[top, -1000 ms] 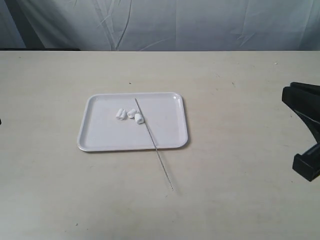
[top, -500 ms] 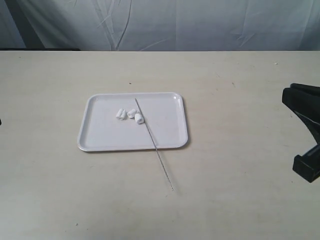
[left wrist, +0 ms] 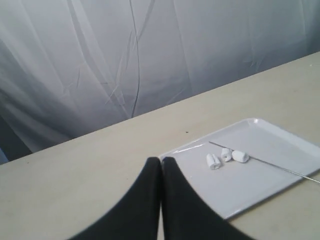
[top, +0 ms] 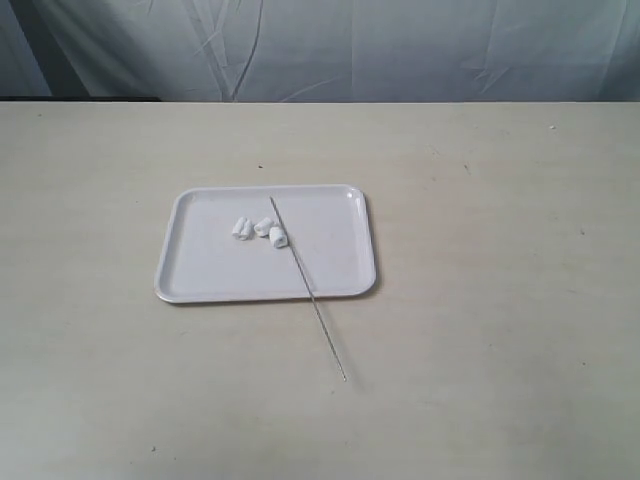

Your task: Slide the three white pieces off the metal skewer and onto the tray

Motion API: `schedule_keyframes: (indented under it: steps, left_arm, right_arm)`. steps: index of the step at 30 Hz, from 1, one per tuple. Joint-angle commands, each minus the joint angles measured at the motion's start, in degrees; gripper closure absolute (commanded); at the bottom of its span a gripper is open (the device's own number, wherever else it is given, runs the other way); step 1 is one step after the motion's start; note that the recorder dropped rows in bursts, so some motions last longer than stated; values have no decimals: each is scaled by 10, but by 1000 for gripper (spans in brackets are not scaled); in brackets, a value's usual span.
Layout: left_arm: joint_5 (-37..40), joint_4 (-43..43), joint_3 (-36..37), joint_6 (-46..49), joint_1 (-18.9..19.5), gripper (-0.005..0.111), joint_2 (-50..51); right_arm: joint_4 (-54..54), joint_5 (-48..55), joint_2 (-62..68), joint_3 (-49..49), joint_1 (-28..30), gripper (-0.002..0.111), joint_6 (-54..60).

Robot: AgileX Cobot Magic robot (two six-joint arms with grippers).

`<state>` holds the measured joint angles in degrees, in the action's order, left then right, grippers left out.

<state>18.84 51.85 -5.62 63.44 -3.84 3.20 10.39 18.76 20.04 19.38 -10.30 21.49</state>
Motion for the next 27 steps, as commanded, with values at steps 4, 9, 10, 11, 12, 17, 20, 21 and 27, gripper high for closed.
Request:
schedule_keyframes:
  steps: [4,9,10,11,12,17,20,21,27]
  left_arm:
    - [-22,-24,56,-1,3,107,-32]
    - [-18,-50,56,-46,3,107,-32]
    - [-20,-51,56,-55,3,107,-32]
    - [-21,-58,56,-68,3,107,-32]
    - [-21,-79,56,-106,3,107,-32]
    - [-58,-414,56,-558,3,107,-32]
    - [-59,-632,56,-771,3,107,-32]
    - [-59,-626,56,-761,3,107,-32]
    - [-59,-596,56,-733,3,107,-32]
  right_arm:
    - [73,24,-73,-5,97,70,9]
    - [114,13,-113,-58,109,70,33]
    - [110,6,-123,-73,109,70,44]
    - [105,-4,-131,-85,109,70,55]
    - [105,-19,-141,-101,109,70,70]
    - [124,-56,-179,-164,109,70,77]
    - [131,-53,-200,-194,131,70,84]
    - [143,-40,-200,-194,143,70,84]
    - [141,1,-200,-194,165,70,85]
